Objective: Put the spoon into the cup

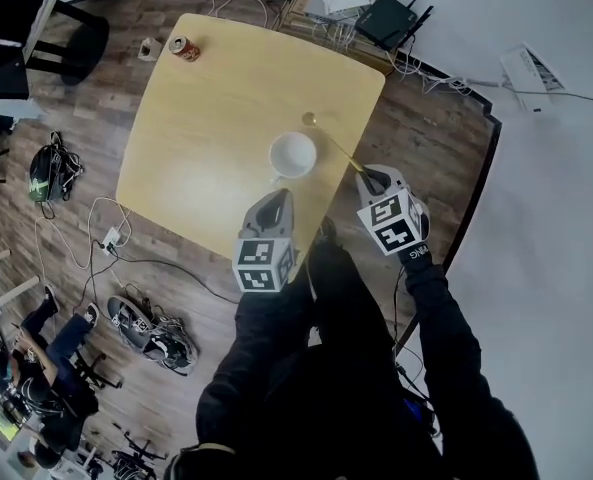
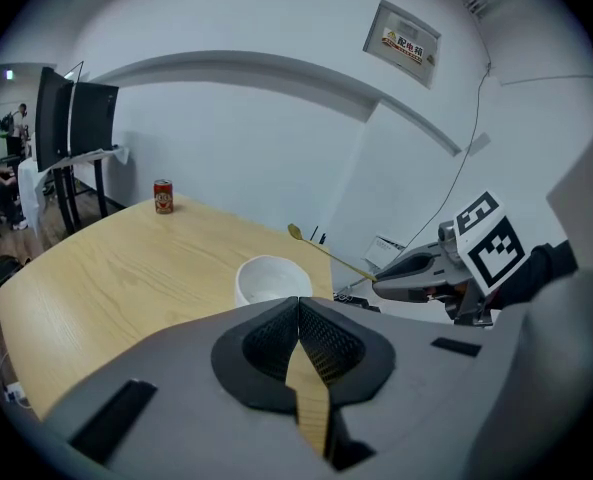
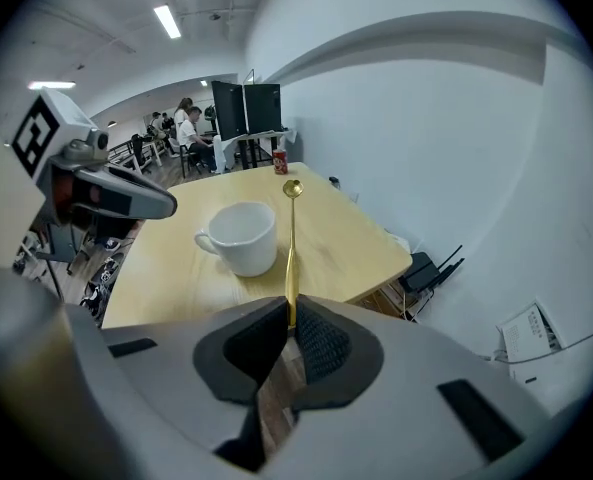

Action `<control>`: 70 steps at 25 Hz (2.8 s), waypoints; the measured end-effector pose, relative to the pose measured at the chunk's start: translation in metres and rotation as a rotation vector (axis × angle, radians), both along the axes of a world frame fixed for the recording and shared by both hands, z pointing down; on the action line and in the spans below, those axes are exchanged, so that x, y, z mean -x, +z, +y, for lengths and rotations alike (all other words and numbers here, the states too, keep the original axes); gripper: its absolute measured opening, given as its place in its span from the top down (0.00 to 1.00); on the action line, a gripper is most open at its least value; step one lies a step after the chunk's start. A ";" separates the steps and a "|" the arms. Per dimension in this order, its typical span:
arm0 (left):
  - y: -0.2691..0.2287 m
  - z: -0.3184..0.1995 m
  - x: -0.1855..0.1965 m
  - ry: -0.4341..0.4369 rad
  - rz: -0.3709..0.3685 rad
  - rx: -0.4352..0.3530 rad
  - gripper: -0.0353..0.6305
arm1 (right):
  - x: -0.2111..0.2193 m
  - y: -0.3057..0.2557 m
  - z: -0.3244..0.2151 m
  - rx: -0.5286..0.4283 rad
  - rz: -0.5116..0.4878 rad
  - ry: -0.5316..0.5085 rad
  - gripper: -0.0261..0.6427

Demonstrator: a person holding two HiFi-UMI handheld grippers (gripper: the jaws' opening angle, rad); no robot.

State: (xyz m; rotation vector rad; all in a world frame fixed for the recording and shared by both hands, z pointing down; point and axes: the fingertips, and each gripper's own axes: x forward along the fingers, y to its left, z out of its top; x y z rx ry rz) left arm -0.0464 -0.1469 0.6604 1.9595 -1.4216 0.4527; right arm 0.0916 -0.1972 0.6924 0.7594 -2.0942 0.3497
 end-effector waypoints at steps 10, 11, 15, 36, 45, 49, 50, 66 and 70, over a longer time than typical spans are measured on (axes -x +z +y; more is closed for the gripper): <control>-0.014 -0.007 0.030 -0.057 -0.015 -0.014 0.90 | 0.024 -0.017 0.022 0.062 0.060 -0.093 0.90; -0.015 -0.008 0.033 -0.061 -0.016 -0.015 0.90 | 0.025 -0.017 0.024 0.073 0.073 -0.101 0.90; -0.016 -0.009 0.045 -0.079 -0.015 -0.014 0.90 | 0.030 -0.018 0.031 0.110 0.136 -0.135 0.90; -0.010 -0.009 0.082 -0.132 0.014 0.012 0.90 | 0.060 -0.013 0.022 0.181 0.329 -0.218 0.89; -0.008 -0.008 0.088 -0.141 0.015 0.014 0.90 | 0.080 -0.016 0.012 0.175 0.281 -0.207 0.89; -0.008 -0.006 0.091 -0.147 0.015 0.009 0.90 | 0.086 -0.013 0.009 0.185 0.248 -0.185 0.89; -0.008 -0.005 0.092 -0.149 0.014 0.009 0.90 | 0.088 -0.013 0.009 0.185 0.238 -0.177 0.89; -0.043 0.004 0.090 -0.169 0.009 -0.039 0.90 | 0.100 -0.070 0.009 0.110 -0.110 -0.065 0.75; -0.080 0.001 0.084 -0.164 0.007 -0.092 0.90 | 0.104 -0.123 0.006 -0.006 -0.227 -0.018 0.89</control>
